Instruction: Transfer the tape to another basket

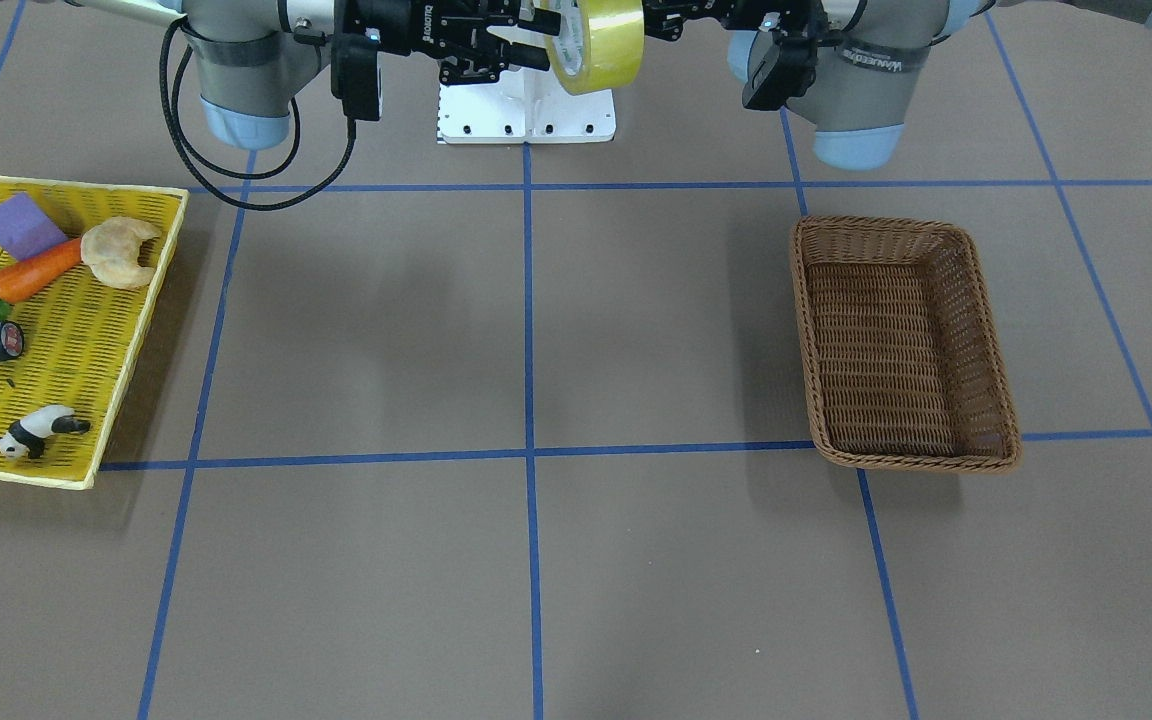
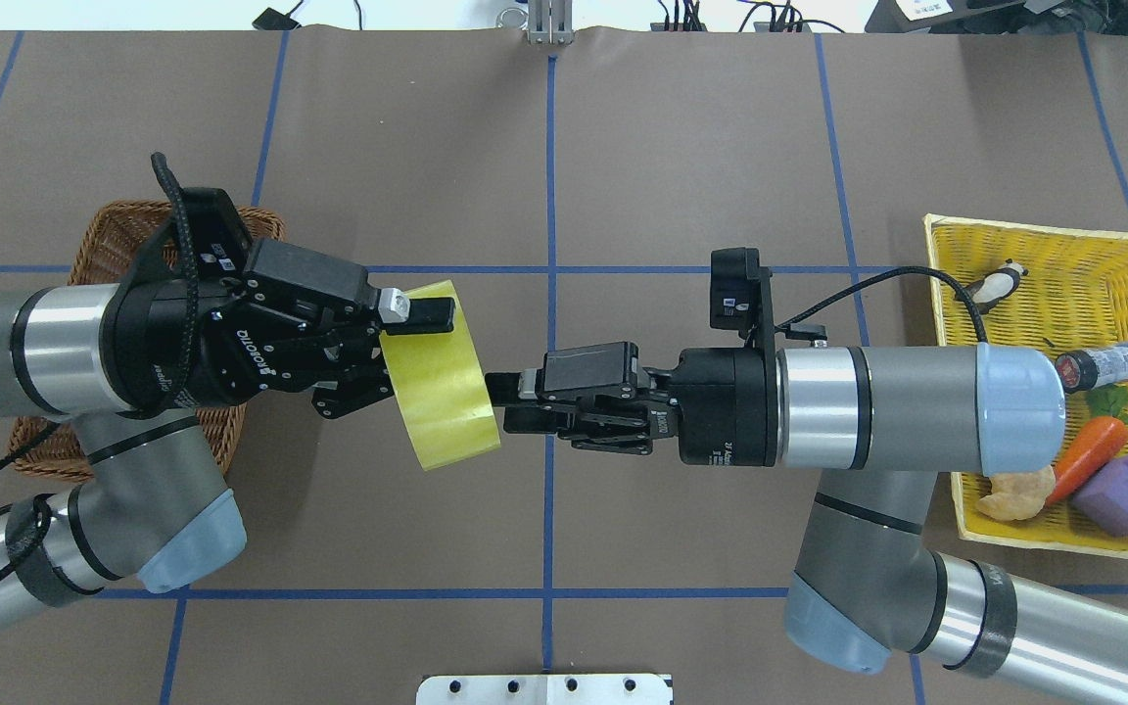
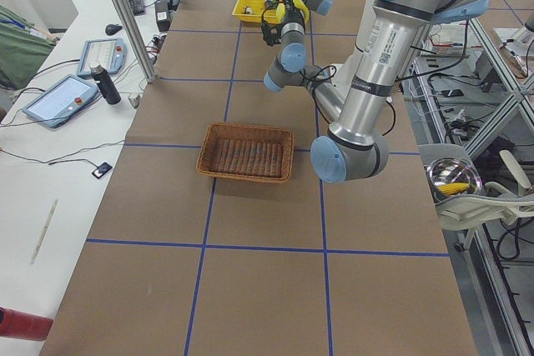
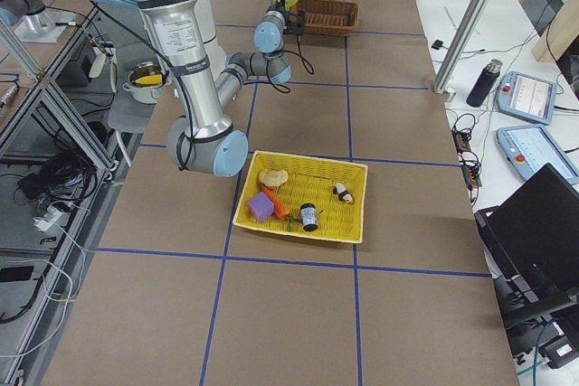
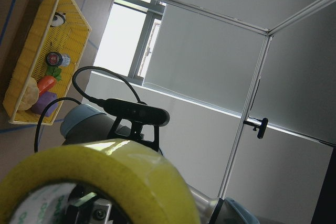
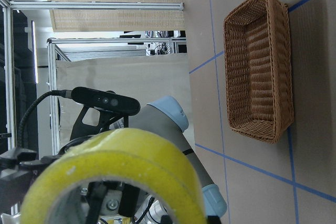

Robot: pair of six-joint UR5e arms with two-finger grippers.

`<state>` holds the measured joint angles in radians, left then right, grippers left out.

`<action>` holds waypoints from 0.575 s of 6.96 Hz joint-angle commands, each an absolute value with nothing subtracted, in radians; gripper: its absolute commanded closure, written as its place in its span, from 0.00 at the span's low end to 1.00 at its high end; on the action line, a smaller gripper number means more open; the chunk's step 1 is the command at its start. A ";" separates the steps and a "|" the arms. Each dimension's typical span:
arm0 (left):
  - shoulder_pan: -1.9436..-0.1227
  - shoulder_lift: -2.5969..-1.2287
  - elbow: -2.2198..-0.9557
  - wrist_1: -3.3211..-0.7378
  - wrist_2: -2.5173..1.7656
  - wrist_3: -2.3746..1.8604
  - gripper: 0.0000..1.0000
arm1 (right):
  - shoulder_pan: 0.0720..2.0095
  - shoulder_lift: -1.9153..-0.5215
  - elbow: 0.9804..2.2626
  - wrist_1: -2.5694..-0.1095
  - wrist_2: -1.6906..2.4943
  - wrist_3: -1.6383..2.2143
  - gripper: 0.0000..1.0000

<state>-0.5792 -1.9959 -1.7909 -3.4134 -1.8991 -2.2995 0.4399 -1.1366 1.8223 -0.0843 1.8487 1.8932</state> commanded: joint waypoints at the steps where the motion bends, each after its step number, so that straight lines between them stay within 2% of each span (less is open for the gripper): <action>1: -0.571 -1.996 -1.790 -3.415 -1.899 -2.299 1.00 | 0.439 -1.137 1.827 -0.083 1.847 1.914 0.05; 4: -0.571 -1.994 -1.792 -3.413 -1.904 -2.299 1.00 | 0.445 -1.138 1.830 -0.081 1.848 1.917 0.01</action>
